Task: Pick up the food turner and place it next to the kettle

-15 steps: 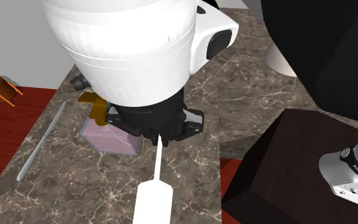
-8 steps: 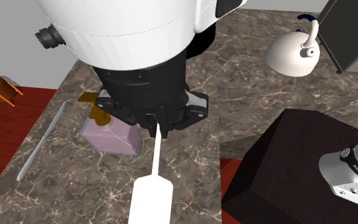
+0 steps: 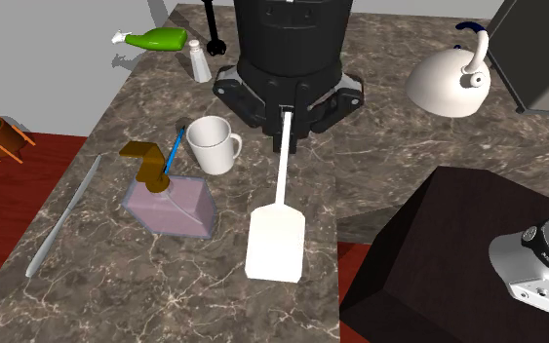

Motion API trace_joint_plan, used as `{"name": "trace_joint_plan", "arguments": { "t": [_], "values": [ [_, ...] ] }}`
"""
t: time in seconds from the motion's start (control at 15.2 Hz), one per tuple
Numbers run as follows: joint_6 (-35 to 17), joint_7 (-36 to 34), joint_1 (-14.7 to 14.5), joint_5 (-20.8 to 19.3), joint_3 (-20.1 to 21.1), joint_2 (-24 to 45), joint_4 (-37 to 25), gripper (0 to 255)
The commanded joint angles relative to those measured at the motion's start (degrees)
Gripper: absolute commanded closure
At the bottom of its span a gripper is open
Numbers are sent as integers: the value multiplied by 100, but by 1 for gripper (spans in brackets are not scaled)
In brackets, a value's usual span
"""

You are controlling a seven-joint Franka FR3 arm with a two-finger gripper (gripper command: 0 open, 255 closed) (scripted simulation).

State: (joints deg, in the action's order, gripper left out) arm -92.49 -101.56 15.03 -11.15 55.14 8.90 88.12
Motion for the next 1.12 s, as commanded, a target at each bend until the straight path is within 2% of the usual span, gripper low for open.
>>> {"name": "trace_joint_plan", "arguments": {
  "t": [0.0, 0.2, 0.46, 0.73, 1.06],
  "values": [
    [-122, 415, 348, 299, -74, -355, 294, 255],
    [-271, 1086, 761, 760, -318, -926, 730, 255],
    [-390, 1911, 1090, 1186, -760, -1498, 1185, 255],
    [-465, 2630, 1301, 1407, -1221, -1859, 1517, 255],
    [-538, 3417, 1543, 1493, -1736, -2082, 1777, 255]
  ]
}}
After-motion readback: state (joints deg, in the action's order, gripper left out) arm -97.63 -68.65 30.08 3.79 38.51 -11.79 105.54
